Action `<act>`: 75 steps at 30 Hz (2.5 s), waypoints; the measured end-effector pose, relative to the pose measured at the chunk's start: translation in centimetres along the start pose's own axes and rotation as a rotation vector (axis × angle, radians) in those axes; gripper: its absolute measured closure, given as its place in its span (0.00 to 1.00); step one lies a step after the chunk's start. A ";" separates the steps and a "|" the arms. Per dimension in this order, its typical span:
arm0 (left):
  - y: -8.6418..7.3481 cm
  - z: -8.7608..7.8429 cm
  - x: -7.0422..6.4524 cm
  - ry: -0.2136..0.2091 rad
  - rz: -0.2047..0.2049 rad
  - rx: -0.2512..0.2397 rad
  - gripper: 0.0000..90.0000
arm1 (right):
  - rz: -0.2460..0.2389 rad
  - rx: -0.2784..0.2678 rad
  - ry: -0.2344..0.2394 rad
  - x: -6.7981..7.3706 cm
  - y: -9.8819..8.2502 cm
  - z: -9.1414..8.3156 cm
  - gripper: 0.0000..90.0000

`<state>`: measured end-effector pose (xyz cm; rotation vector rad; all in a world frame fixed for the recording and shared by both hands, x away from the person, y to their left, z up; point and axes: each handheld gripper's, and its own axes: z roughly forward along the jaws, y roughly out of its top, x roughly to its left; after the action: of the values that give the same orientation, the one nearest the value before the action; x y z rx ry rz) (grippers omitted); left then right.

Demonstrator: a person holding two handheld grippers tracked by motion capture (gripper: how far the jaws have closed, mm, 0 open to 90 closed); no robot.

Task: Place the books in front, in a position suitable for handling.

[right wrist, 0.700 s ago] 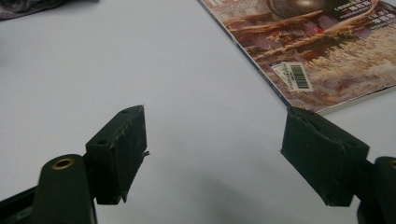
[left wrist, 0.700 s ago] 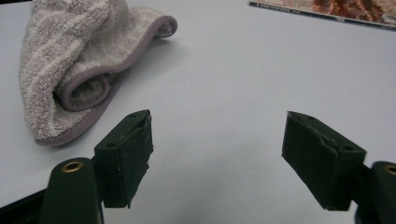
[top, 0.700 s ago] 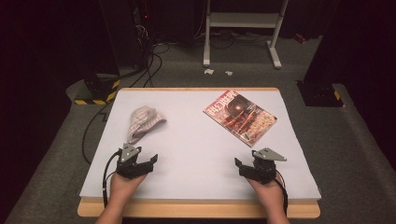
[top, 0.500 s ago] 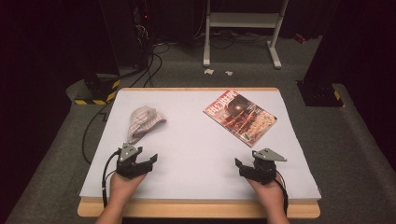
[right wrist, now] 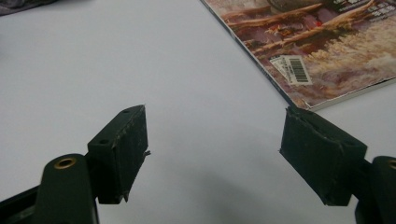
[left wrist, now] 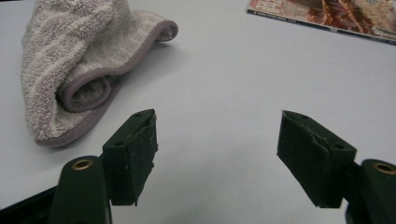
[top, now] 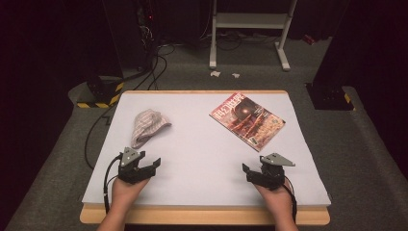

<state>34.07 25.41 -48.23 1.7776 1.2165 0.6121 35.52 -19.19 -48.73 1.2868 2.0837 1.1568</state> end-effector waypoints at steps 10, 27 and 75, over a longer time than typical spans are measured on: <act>0.2 -0.1 -0.4 -0.011 0.011 -0.011 0.31 | 0.001 0.012 0.001 -0.1 -0.1 0.3 0.26; 0.2 -0.3 -1.0 -0.052 0.029 -0.051 0.31 | 0.033 0.070 -0.089 -1.1 0.6 2.0 0.29; -0.1 0.5 -0.5 -0.078 0.013 0.009 0.34 | -0.061 0.158 -0.091 5.2 4.7 10.5 0.41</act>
<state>34.22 24.74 -48.50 1.8012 1.1571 0.5400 42.92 -9.11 -50.43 1.3104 2.1672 0.9057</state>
